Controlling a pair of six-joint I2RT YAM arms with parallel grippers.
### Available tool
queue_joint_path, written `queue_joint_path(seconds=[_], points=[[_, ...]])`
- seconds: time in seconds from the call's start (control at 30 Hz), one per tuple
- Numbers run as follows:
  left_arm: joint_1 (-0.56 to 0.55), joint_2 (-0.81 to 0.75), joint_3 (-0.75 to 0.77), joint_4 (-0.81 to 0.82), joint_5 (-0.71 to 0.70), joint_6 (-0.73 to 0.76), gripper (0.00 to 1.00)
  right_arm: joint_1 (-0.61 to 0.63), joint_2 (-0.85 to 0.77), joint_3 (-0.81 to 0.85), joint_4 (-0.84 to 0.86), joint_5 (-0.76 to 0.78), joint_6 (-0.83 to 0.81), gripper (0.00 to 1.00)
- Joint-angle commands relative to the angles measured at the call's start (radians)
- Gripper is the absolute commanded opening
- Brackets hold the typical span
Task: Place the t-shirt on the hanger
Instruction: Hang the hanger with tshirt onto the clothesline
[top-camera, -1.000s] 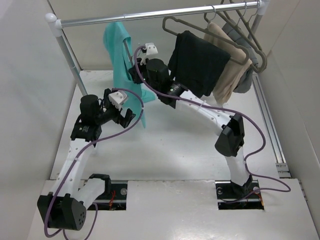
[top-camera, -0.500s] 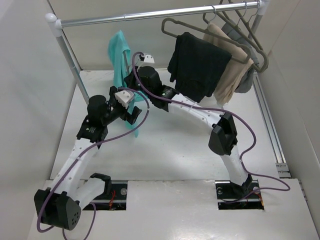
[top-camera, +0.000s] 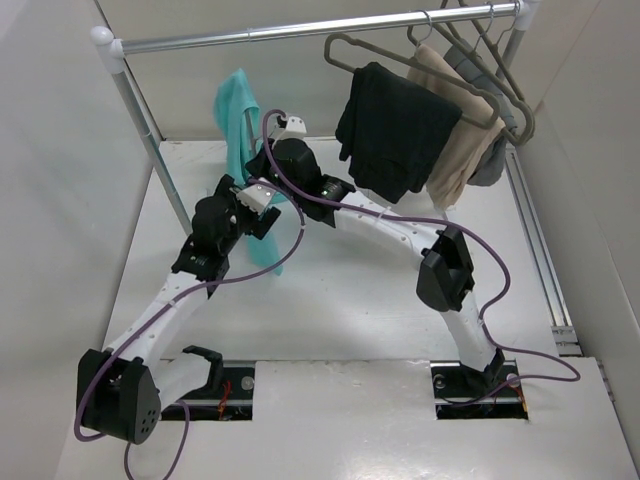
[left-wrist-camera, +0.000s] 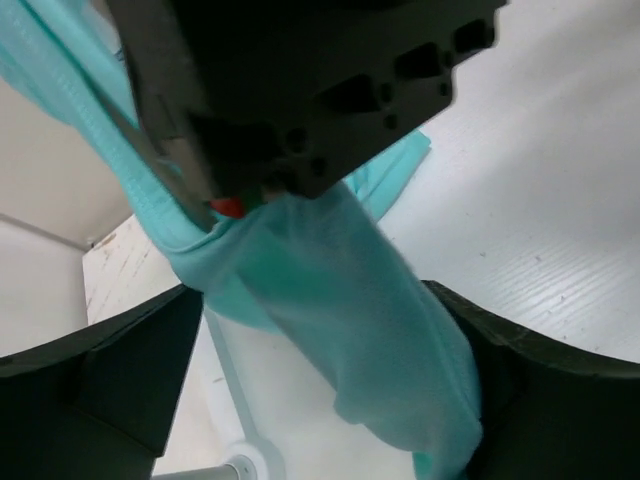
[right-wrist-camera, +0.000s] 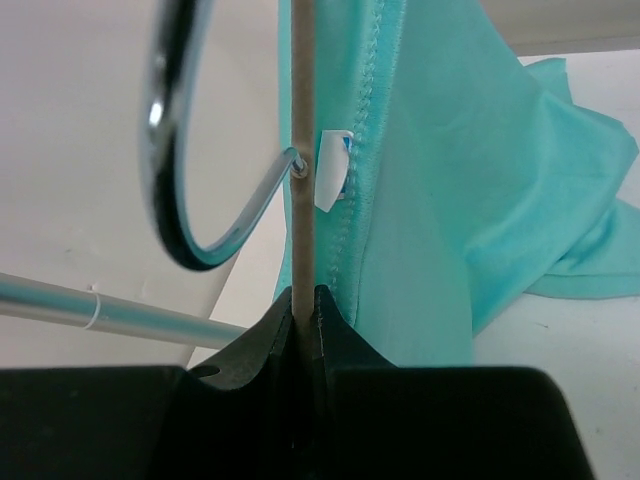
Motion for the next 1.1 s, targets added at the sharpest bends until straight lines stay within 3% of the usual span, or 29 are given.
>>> queue_joint_path(seconds=[0.0,0.07,0.1,0.23,0.27,0.4,0.6,0.8,0.83,0.87,0.93,1.07], points=[[0.002,-0.008,-0.008,0.085,-0.009,0.033,0.83,0.019,-0.044,0.011,0.068,-0.051,0.013,0.00],[0.002,-0.008,-0.008,0.076,0.019,0.014,0.61,0.019,-0.044,0.011,0.068,-0.061,0.013,0.00],[0.002,-0.008,-0.008,0.076,0.033,-0.001,0.37,0.019,-0.044,-0.001,0.068,-0.061,0.013,0.00],[0.002,-0.008,-0.017,0.055,0.042,-0.027,0.03,0.019,-0.073,-0.041,0.068,-0.093,0.013,0.00],[0.002,-0.008,-0.017,0.055,0.042,-0.055,0.00,0.010,-0.073,-0.057,0.068,-0.103,-0.004,0.00],[0.012,-0.017,-0.005,0.033,0.054,-0.172,0.00,-0.022,-0.094,-0.080,0.068,-0.162,-0.107,0.05],[0.093,-0.037,0.044,0.024,0.119,-0.420,0.00,-0.104,-0.125,-0.104,0.068,-0.362,-0.380,0.42],[0.102,-0.069,0.072,0.024,0.140,-0.512,0.00,-0.171,-0.177,-0.179,0.068,-0.582,-0.673,0.58],[0.102,-0.069,0.072,0.024,0.140,-0.512,0.00,-0.171,-0.206,-0.192,0.077,-0.582,-0.714,0.71],[0.102,-0.069,0.081,0.024,0.130,-0.503,0.00,-0.171,-0.220,-0.210,0.086,-0.582,-0.790,0.94],[0.102,-0.079,0.081,0.024,0.110,-0.503,0.00,-0.171,-0.245,-0.221,0.086,-0.613,-0.860,1.00],[0.102,-0.088,0.101,0.024,0.110,-0.494,0.00,-0.182,-0.305,-0.277,0.096,-0.657,-0.967,1.00]])
